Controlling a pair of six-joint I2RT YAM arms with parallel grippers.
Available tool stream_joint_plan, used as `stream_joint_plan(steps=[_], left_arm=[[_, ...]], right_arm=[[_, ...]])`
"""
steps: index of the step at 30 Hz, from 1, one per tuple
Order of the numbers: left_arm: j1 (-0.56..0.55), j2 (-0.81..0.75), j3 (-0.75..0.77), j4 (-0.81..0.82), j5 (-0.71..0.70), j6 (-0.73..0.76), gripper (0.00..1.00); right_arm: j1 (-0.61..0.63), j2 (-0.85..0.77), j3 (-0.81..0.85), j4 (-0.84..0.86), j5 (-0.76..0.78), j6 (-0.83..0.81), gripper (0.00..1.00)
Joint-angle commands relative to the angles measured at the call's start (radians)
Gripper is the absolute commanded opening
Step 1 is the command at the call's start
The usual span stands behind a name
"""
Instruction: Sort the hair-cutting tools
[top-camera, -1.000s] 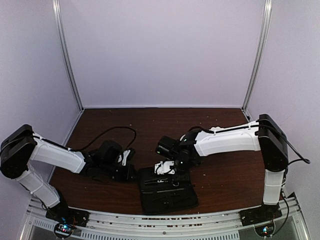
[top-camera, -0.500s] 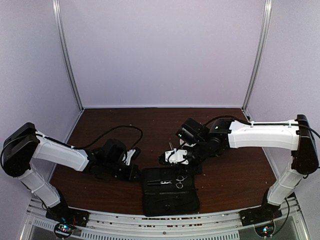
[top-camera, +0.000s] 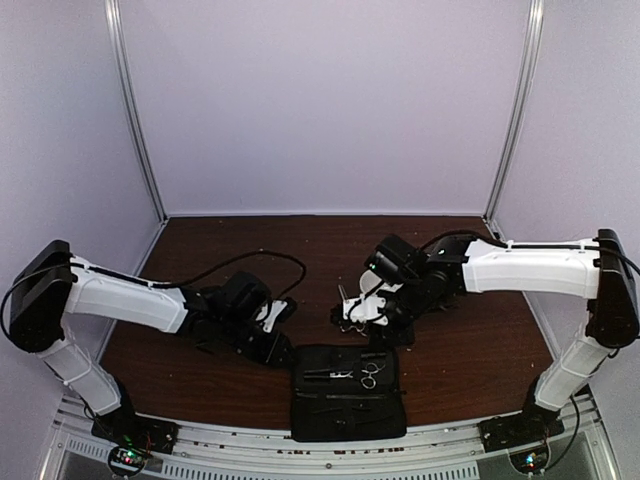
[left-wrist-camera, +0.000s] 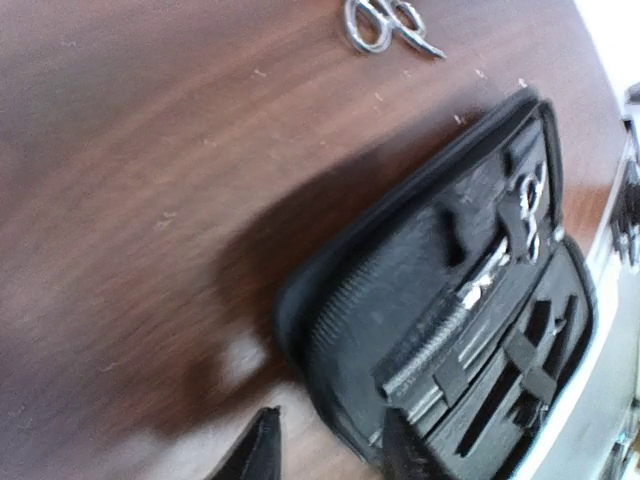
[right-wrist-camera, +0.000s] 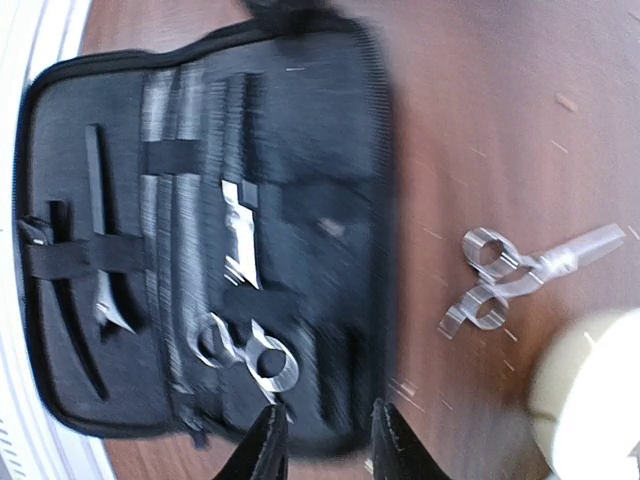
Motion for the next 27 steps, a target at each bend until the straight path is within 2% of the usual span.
stream_joint_plan(steps=[1, 5, 11, 15, 20, 22, 27], left_arm=[[-0.003, -0.098, 0.122, -0.264, -0.19, 0.126, 0.43], [0.013, -0.107, 0.226, -0.347, -0.331, 0.164, 0.52], [0.037, 0.091, 0.462, -0.35, -0.38, 0.147, 0.56], [0.036, 0.309, 0.696, -0.378, -0.316, 0.15, 0.55], [0.016, 0.492, 0.88, -0.425, -0.284, 0.156, 0.53], [0.004, 0.55, 0.943, -0.475, -0.287, 0.157, 0.49], [-0.019, 0.606, 0.969, -0.477, -0.277, 0.167, 0.24]], right_arm=[[-0.128, -0.138, 0.049, -0.029, 0.013, 0.016, 0.32], [-0.266, -0.267, 0.006, 0.014, 0.022, 0.047, 0.35], [-0.459, -0.431, -0.203, 0.231, -0.004, 0.094, 0.43], [-0.489, -0.43, -0.187, 0.221, -0.019, 0.108, 0.44], [-0.491, -0.438, -0.205, 0.23, -0.051, 0.099, 0.45], [-0.491, -0.437, -0.206, 0.228, -0.068, 0.096, 0.44], [-0.491, -0.422, -0.207, 0.227, -0.089, 0.088, 0.45]])
